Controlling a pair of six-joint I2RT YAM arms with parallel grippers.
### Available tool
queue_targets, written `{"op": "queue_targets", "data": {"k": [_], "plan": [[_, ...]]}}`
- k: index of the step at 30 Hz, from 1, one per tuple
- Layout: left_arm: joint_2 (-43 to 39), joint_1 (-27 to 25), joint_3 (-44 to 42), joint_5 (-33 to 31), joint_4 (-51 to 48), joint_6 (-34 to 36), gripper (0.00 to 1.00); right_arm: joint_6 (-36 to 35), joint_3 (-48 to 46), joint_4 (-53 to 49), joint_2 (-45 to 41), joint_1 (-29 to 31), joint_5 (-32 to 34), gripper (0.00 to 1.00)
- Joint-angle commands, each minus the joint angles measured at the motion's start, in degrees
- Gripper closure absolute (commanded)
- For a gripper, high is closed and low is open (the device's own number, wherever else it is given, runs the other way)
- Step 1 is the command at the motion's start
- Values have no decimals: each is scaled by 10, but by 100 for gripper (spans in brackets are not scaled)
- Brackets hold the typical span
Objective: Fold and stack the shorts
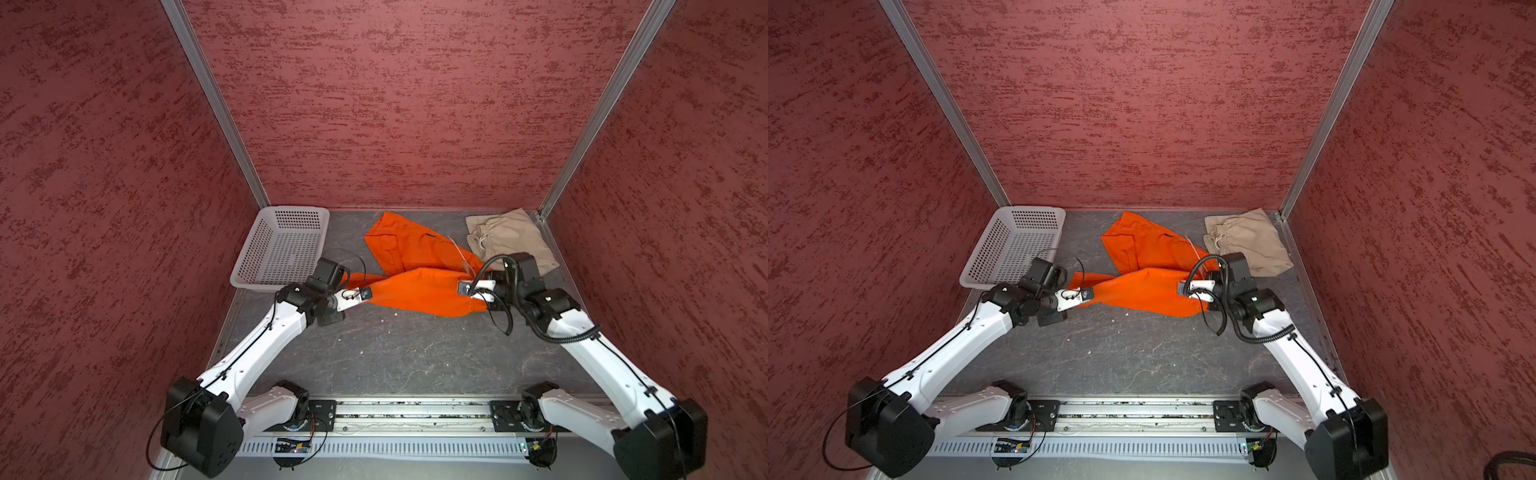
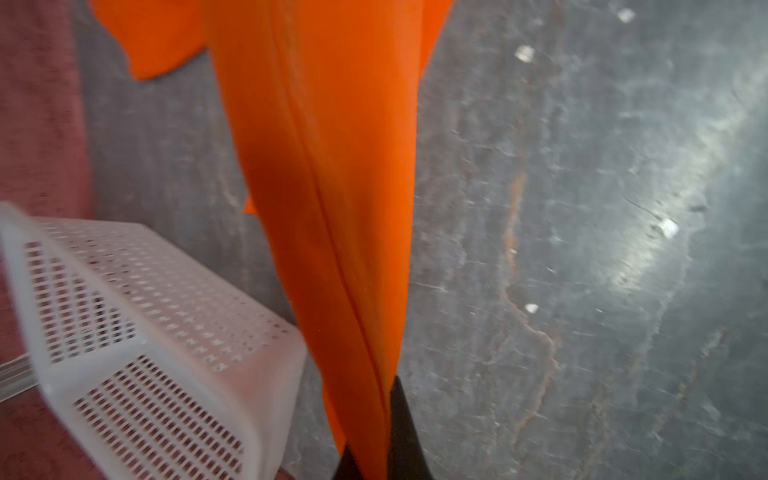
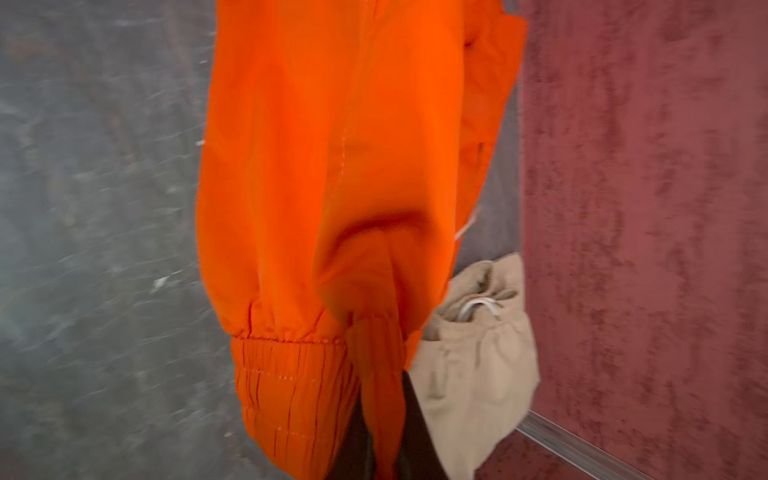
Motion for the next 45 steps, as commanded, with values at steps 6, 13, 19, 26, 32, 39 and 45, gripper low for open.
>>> {"op": "queue_targets", "data": {"k": [6, 13, 19, 26, 32, 39, 45], "plan": [[-55, -33, -123, 25, -32, 42, 89, -29, -140, -130, -105, 43, -26, 98], [-92, -48, -116, 41, -111, 43, 42, -45, -133, -265, -171, 61, -70, 55], [-121, -49, -33, 98, -161, -26, 33, 38, -11, -320, -159, 60, -145, 46], [-70, -49, 56, 147, -5, -252, 33, 110, 27, -226, -90, 61, -169, 48], [80, -51, 140, 160, 85, -557, 39, 144, -34, -114, -12, 89, -118, 51], [216, -48, 96, 154, 178, -741, 45, 147, -106, -30, 70, 138, -46, 51], [281, -27, 44, 161, 220, -810, 45, 127, -111, -56, 115, 150, -16, 51]]}}
